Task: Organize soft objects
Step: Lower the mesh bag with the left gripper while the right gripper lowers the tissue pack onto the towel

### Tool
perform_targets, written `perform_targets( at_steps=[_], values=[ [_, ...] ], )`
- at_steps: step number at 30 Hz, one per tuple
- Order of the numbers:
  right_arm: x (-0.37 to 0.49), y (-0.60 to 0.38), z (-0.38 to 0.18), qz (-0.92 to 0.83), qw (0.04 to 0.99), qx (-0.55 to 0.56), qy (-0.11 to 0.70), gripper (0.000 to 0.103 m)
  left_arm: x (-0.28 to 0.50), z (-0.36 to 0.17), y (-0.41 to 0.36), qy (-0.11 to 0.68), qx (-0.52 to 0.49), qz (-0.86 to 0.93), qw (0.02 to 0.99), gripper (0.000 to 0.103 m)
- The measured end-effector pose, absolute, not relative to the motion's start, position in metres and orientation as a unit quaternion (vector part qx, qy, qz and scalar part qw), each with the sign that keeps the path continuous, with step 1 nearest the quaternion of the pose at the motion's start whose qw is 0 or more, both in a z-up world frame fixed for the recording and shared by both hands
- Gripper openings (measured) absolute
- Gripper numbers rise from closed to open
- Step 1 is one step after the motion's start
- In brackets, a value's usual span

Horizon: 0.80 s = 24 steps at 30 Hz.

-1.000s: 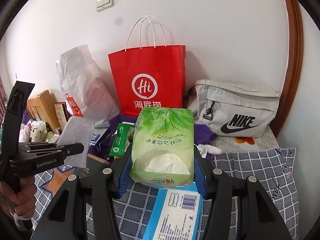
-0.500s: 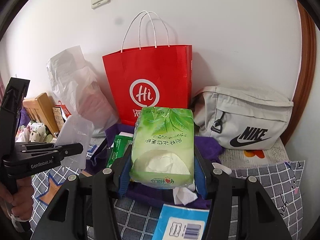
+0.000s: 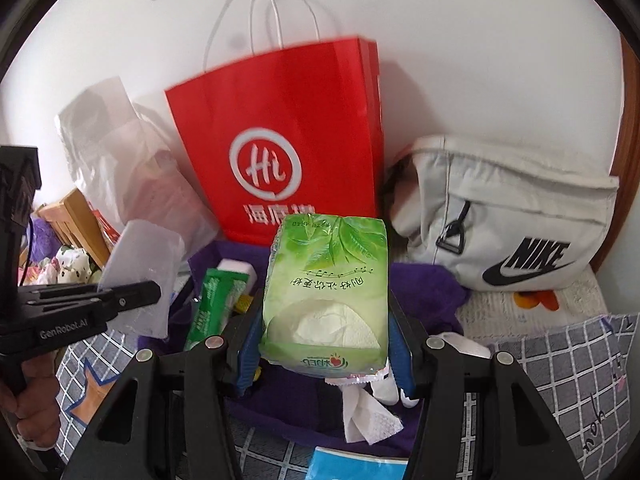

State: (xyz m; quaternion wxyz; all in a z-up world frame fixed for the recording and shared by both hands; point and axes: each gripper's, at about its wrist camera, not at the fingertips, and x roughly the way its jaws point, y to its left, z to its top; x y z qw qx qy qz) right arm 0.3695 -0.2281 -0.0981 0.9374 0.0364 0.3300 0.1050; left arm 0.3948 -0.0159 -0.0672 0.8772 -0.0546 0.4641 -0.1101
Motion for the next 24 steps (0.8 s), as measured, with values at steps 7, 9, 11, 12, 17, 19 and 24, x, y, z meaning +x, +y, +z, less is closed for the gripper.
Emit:
perform_targets(
  at_steps=[7, 9, 11, 12, 17, 19, 24],
  values=[
    [0.387, -0.233, -0.118, 0.109, 0.926, 0.045, 0.359, 0.053, 0.415, -0.092, -0.035, 0.477, -0.049, -0.118, 0.869, 0.009],
    [0.390, -0.233, -0.123, 0.112, 0.922, 0.045, 0.367, 0.053, 0.418, -0.100, -0.040, 0.479, -0.040, -0.119, 0.869, 0.009],
    [0.393, -0.234, -0.129, 0.104, 0.921, 0.039, 0.373, 0.053, 0.421, -0.107, -0.043, 0.483, -0.041, -0.125, 0.865, 0.009],
    [0.395, -0.235, -0.131, 0.101, 0.920, 0.038, 0.376, 0.053, 0.423, -0.111, -0.045, 0.487, -0.040, -0.127, 0.863, 0.009],
    [0.406, -0.242, -0.150, 0.086, 0.910, 0.035, 0.404, 0.053, 0.428, -0.124, -0.050, 0.496, -0.032, -0.132, 0.858, 0.009],
    [0.410, -0.242, -0.157, 0.081, 0.906, 0.033, 0.415, 0.053, 0.431, -0.129, -0.050, 0.499, -0.033, -0.135, 0.855, 0.009],
    [0.415, -0.237, -0.167, 0.082, 0.902, 0.022, 0.423, 0.053, 0.434, -0.140, -0.049, 0.504, -0.042, -0.149, 0.850, 0.009]
  ],
)
